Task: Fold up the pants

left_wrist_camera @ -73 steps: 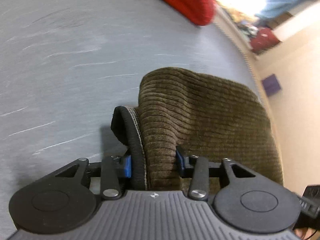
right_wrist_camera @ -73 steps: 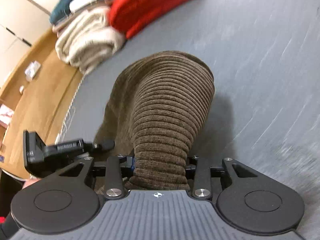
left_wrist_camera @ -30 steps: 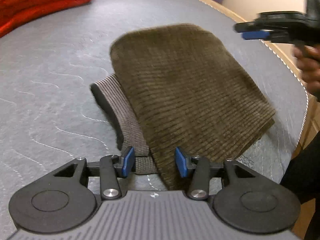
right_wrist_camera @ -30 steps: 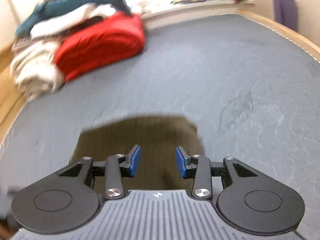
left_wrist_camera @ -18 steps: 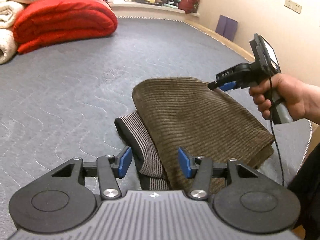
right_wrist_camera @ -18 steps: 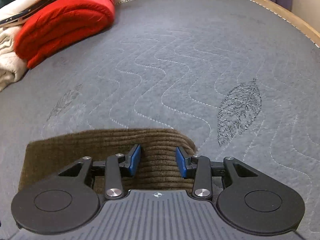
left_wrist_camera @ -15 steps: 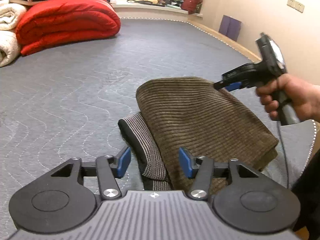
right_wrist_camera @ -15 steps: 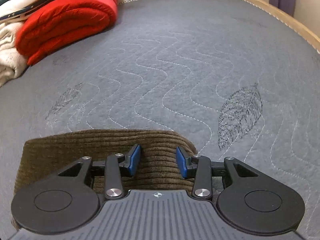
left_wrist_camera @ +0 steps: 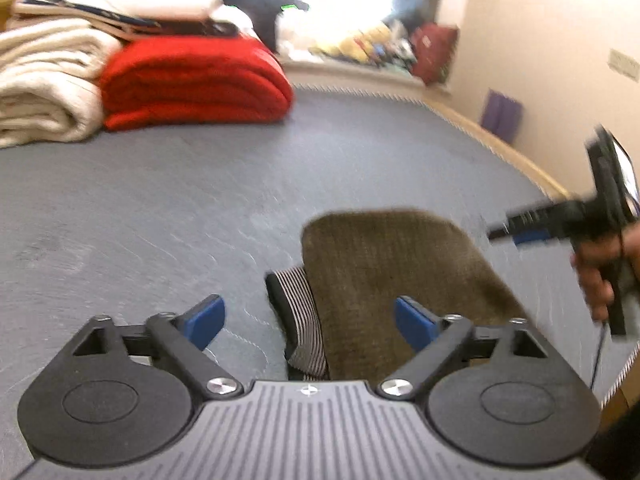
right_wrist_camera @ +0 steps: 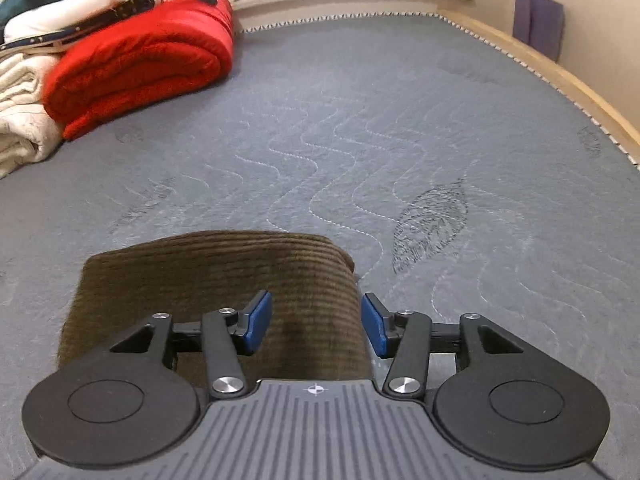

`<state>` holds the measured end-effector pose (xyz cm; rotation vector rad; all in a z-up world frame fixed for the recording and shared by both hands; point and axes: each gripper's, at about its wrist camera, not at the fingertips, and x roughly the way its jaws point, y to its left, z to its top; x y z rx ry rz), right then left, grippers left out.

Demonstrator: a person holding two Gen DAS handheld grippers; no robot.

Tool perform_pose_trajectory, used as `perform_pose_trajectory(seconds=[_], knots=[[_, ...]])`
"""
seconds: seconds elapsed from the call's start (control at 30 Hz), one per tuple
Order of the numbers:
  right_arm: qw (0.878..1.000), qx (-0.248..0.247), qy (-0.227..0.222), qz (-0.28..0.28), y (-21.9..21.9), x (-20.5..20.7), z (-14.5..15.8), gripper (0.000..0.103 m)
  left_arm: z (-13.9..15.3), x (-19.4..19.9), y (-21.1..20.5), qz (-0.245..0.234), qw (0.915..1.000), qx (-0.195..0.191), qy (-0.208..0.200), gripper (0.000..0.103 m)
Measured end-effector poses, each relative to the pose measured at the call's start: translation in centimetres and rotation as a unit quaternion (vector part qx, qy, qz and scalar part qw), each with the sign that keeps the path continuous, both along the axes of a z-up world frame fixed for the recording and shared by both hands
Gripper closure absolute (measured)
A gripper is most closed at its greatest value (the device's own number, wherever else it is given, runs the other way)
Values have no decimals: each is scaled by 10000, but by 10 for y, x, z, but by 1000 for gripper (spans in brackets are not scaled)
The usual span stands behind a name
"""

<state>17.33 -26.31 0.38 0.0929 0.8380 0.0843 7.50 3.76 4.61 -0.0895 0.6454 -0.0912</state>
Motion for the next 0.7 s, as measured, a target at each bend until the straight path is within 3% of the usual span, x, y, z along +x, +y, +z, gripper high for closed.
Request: perform_pose_trajectory(seconds=[0.1,0.3,0.37,0.47,0.6,0.7], knots=[[10000,11,-77,-20,1,-24,8,48,12,-12,-2,188,9997,-131,-93,8],[9997,22,-135,-223,0,-77,19,45,16,-20,1,698,9943,-719,356,7],[9994,-17,-155,-313,-1,-98,23,37,15,-21,-5,761,9933,-778,399,0],[9991,-42,-149,-392,-3,-129,27,21,11,-19,-24,606,9952,-632,430,0],[9967,-42,-253,-776,-6,-168,43,15,9,-19,-55,195,9990,-158,367,0],[9949,-21,-528,-860,-4,-188,52,7,10,-28,-66,47,9995,-98,307,0]])
